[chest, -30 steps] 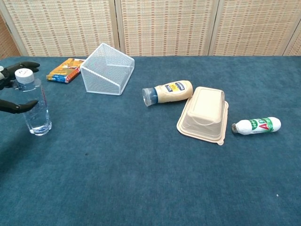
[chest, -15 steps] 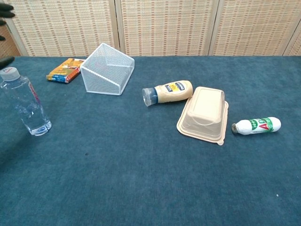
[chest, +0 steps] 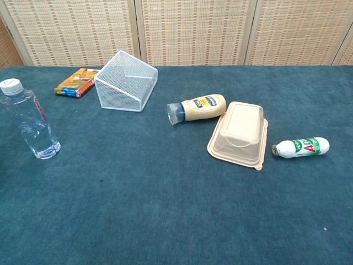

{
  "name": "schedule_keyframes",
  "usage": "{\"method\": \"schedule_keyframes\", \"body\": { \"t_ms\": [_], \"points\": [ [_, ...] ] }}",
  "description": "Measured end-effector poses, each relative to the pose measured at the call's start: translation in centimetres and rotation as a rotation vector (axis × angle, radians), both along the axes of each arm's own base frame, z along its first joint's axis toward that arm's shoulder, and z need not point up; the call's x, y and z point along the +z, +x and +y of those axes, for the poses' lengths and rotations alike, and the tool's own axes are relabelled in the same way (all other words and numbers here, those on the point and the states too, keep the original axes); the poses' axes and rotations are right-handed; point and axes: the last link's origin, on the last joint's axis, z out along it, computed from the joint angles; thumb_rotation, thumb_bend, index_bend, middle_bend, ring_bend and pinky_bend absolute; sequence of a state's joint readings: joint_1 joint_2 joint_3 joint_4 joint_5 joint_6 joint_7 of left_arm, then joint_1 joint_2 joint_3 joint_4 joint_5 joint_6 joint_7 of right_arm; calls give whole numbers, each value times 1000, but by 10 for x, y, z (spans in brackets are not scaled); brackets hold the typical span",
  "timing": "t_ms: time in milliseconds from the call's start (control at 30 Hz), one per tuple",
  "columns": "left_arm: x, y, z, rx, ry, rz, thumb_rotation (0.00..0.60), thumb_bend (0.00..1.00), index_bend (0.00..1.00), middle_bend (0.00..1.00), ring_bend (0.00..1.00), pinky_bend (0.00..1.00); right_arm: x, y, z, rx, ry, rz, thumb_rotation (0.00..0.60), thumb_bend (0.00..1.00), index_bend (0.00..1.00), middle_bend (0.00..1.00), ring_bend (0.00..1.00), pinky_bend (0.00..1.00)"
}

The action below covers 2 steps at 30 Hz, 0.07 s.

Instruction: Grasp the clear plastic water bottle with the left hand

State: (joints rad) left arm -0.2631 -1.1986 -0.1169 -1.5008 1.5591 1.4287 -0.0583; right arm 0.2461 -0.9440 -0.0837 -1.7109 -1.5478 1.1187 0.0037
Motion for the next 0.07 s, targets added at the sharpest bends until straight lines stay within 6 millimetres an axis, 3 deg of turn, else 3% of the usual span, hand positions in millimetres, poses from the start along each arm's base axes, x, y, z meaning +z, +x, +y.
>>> {"method": "schedule_keyframes", "body": {
  "t_ms": [67],
  "points": [
    [0,-15,-1,12,43,146,600,381,175,159,61,177,0,0,0,0,-3,0,600,120,0,0,0,197]
  ]
}}
